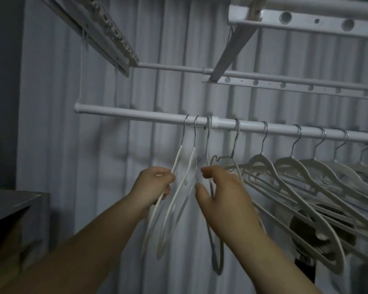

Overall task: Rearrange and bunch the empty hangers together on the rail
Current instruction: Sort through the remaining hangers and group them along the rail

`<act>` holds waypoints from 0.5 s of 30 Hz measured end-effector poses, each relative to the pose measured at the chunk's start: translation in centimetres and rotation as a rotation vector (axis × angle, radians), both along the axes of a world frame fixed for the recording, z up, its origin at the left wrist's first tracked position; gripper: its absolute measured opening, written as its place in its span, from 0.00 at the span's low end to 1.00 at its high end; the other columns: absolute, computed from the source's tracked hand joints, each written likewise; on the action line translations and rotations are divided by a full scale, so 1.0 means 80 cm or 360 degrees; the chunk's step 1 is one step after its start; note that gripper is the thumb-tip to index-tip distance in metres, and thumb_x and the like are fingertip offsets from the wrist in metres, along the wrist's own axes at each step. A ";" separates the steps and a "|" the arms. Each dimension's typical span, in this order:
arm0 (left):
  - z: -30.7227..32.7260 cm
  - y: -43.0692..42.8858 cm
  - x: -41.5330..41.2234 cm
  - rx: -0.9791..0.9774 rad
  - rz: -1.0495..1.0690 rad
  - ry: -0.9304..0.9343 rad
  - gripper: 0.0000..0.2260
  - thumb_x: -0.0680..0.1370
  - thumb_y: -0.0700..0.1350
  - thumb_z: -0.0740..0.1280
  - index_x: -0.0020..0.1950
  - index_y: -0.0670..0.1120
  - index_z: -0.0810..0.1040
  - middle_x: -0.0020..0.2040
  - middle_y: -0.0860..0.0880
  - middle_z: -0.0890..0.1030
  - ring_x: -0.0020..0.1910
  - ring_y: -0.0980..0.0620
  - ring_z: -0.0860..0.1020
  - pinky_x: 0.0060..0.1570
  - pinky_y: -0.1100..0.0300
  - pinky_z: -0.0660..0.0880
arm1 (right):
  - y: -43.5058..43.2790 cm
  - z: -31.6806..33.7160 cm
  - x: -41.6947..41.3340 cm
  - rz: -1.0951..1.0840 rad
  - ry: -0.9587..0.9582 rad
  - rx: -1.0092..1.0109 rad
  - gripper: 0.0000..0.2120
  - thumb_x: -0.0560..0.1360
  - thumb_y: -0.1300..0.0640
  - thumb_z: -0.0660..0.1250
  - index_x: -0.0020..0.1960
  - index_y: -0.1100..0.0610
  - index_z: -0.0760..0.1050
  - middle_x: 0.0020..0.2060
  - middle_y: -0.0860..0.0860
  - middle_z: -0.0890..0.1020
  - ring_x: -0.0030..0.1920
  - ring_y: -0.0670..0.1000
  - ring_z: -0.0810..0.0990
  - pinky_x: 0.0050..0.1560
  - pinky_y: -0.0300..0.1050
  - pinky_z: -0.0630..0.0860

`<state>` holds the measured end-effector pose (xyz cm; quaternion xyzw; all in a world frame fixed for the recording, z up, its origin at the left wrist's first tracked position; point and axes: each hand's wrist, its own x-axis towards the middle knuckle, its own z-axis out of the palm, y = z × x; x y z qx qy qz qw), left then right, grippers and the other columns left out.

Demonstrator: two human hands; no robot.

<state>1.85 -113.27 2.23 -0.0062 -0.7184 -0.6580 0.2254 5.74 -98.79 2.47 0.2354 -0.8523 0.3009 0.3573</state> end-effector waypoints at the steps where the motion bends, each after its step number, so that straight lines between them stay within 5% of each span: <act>1: 0.001 -0.004 -0.002 0.0029 0.0006 0.0016 0.04 0.75 0.35 0.61 0.47 0.40 0.76 0.26 0.45 0.68 0.12 0.60 0.64 0.15 0.74 0.59 | -0.005 0.002 -0.003 -0.0090 -0.0029 0.0071 0.22 0.77 0.49 0.58 0.70 0.50 0.64 0.65 0.45 0.72 0.66 0.47 0.66 0.61 0.37 0.61; 4: 0.001 -0.020 -0.004 0.0017 0.0040 0.0016 0.11 0.76 0.36 0.62 0.58 0.38 0.75 0.26 0.45 0.69 0.11 0.60 0.65 0.15 0.74 0.59 | -0.024 0.002 -0.006 -0.0316 -0.0118 0.0262 0.25 0.76 0.41 0.56 0.69 0.51 0.64 0.64 0.47 0.74 0.66 0.52 0.66 0.64 0.45 0.58; 10: -0.002 -0.049 0.002 -0.0063 0.0097 0.0021 0.14 0.76 0.39 0.61 0.62 0.42 0.73 0.27 0.46 0.71 0.21 0.54 0.68 0.17 0.70 0.61 | -0.062 0.004 -0.006 -0.0369 -0.0231 0.0227 0.24 0.75 0.41 0.57 0.64 0.56 0.66 0.60 0.51 0.77 0.63 0.54 0.70 0.61 0.45 0.64; 15: -0.001 -0.059 0.005 -0.0077 0.0073 0.0014 0.13 0.76 0.39 0.62 0.61 0.42 0.74 0.26 0.46 0.71 0.12 0.60 0.66 0.17 0.71 0.61 | -0.075 0.005 -0.004 -0.0308 -0.0483 0.0169 0.28 0.74 0.43 0.61 0.66 0.59 0.62 0.60 0.55 0.77 0.60 0.55 0.76 0.55 0.45 0.72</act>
